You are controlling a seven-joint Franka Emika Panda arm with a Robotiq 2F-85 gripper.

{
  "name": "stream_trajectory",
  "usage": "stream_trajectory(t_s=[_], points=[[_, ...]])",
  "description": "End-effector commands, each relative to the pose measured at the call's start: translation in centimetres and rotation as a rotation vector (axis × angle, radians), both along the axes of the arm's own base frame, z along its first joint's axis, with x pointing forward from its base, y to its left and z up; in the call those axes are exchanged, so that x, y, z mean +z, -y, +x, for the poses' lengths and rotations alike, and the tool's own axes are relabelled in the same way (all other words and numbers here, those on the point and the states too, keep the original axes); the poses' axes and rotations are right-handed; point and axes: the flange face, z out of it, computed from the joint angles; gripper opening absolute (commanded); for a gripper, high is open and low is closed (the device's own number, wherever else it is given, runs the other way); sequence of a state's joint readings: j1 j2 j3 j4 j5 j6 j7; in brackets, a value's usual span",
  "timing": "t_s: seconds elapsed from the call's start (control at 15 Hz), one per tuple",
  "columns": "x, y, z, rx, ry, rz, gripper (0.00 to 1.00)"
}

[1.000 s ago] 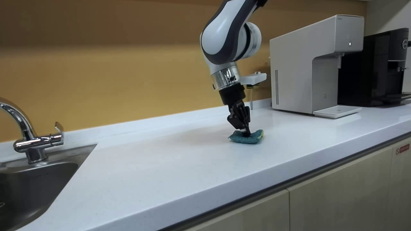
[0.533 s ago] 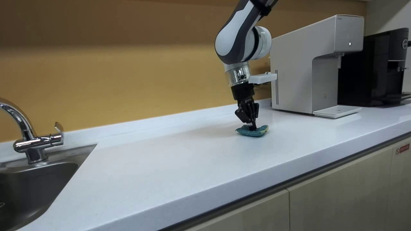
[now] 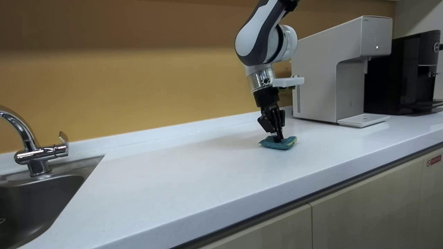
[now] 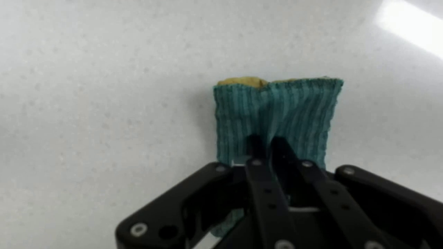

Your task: Use the sponge to clean the surface

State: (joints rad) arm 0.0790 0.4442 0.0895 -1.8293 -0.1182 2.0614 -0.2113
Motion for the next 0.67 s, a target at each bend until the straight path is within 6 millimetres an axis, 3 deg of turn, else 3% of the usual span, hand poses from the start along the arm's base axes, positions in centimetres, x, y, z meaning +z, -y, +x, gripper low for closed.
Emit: stream_trajectory(t_s=[0.0, 0.47, 0.6], points=[[1.9, -1.0, -1.5, -0.001, 0.004, 0.019, 0.47], [8.2, -1.7, -3.5, 0.006, 0.135, 0.047, 0.95], [9.7, -1.7, -4.3, 0.012, 0.168, 0.048, 1.00]])
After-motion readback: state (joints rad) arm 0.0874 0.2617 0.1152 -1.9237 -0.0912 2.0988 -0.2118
